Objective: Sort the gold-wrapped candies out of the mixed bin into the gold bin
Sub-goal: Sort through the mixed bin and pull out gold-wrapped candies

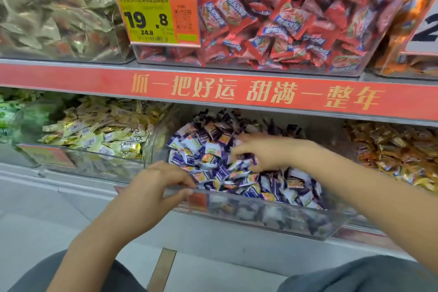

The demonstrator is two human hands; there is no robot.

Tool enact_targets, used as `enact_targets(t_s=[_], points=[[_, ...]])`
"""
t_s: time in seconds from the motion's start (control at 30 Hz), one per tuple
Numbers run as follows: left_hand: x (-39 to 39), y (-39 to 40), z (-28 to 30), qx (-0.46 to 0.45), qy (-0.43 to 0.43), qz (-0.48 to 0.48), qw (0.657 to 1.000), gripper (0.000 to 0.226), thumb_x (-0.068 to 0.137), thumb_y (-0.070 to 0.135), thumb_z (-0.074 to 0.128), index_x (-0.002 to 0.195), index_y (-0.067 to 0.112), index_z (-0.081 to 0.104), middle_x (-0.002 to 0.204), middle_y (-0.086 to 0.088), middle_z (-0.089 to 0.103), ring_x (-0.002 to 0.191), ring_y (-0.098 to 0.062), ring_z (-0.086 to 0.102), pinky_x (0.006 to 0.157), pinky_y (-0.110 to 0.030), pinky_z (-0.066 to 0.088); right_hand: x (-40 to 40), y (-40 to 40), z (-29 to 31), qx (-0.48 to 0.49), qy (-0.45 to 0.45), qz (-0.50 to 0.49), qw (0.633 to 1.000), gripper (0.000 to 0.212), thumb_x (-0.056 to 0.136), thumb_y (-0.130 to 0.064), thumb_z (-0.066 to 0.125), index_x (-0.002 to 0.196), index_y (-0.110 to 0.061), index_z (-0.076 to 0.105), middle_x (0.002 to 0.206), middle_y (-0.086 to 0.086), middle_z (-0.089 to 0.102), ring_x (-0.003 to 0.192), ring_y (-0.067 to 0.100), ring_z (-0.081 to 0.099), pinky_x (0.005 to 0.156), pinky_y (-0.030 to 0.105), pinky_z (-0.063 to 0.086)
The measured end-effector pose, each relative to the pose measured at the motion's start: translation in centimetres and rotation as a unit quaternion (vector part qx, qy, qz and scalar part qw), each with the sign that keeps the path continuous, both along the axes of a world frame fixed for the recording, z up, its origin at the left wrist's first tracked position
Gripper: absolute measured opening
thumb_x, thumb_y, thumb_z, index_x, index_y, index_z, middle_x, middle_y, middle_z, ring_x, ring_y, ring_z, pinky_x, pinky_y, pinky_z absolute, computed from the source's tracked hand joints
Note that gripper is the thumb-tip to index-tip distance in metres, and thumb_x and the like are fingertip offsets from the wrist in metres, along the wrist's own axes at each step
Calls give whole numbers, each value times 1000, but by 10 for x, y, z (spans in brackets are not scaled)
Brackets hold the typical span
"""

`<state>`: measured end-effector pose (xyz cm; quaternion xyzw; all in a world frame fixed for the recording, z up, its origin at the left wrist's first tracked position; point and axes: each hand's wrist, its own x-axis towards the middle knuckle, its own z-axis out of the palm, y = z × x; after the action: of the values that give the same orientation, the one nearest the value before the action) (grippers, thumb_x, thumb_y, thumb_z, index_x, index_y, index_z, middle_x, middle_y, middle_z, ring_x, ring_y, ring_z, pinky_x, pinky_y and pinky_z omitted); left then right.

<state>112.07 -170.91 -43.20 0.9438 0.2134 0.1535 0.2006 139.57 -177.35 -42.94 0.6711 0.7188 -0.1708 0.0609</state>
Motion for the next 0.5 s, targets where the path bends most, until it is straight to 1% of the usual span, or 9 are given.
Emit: enact_targets(t_s=[0.1, 0.17, 0.23, 0.27, 0.33, 0.37, 0.4, 0.47, 0.5], points=[[2, 0, 2, -10, 7, 4, 1000, 7, 86, 40, 65, 81, 36, 67, 79, 29, 60, 90, 8, 51, 75, -12, 38, 33, -12, 6, -37, 33, -63, 997, 35, 86, -33, 69, 117, -34, 54, 129, 5, 51, 110, 28, 53, 95, 42, 44], [2, 0, 3, -16, 9, 2, 1000, 13, 85, 31, 67, 77, 40, 63, 78, 28, 59, 89, 7, 51, 75, -12, 37, 40, -20, 15, -51, 58, -81, 994, 40, 83, -35, 72, 118, -42, 54, 133, -1, 49, 118, 22, 49, 102, 41, 39], [3, 1, 3, -21, 14, 1, 1000, 14, 84, 31, 67, 77, 42, 62, 78, 28, 59, 89, 7, 51, 75, -12, 38, 36, -25, 28, -74, 57, -88, 992, 52, 81, -40, 73, 127, -46, 49, 141, -8, 43, 125, 16, 44, 106, 37, 36], [3, 1, 3, -21, 15, -1, 1000, 12, 84, 33, 66, 77, 42, 62, 78, 28, 59, 89, 7, 52, 75, -14, 39, 28, -27, 36, -72, 42, -86, 993, 57, 80, -43, 72, 130, -46, 47, 140, -13, 42, 124, 13, 44, 105, 34, 36], [4, 3, 2, -23, 14, -3, 1000, 13, 83, 34, 66, 76, 43, 61, 77, 28, 59, 88, 6, 52, 75, -16, 41, 2, -26, 45, -2, -5, -38, 999, 56, 79, -46, 72, 129, -46, 47, 130, -17, 44, 116, 9, 46, 96, 29, 39], [4, 4, 1, -24, 16, -3, 1000, 15, 83, 33, 67, 75, 44, 60, 77, 27, 59, 87, 5, 53, 75, -18, 42, -13, -22, 44, 46, -8, 9, 999, 52, 79, -44, 72, 127, -44, 49, 129, -16, 46, 114, 9, 46, 94, 29, 39], [4, 5, 1, -25, 17, -4, 1000, 18, 83, 32, 67, 74, 45, 59, 77, 26, 60, 87, 5, 53, 75, -19, 43, -26, -17, 41, 60, 9, 58, 996, 51, 81, -39, 72, 126, -41, 51, 128, -13, 47, 114, 11, 44, 94, 30, 38], [5, 4, 2, -28, 17, -8, 999, 24, 82, 31, 68, 70, 48, 56, 79, 27, 60, 86, 4, 53, 74, -19, 42, -47, -5, 26, -15, 17, 139, 990, 61, 83, -32, 71, 136, -38, 43, 140, -9, 40, 120, 17, 38, 99, 34, 36], [5, 4, 2, -28, 17, -8, 999, 25, 82, 32, 68, 69, 49, 55, 83, 29, 60, 86, 4, 53, 73, -19, 41, -53, 1, 16, -72, -10, 159, 985, 70, 84, -32, 70, 143, -38, 32, 149, -7, 30, 124, 21, 34, 101, 37, 35]])
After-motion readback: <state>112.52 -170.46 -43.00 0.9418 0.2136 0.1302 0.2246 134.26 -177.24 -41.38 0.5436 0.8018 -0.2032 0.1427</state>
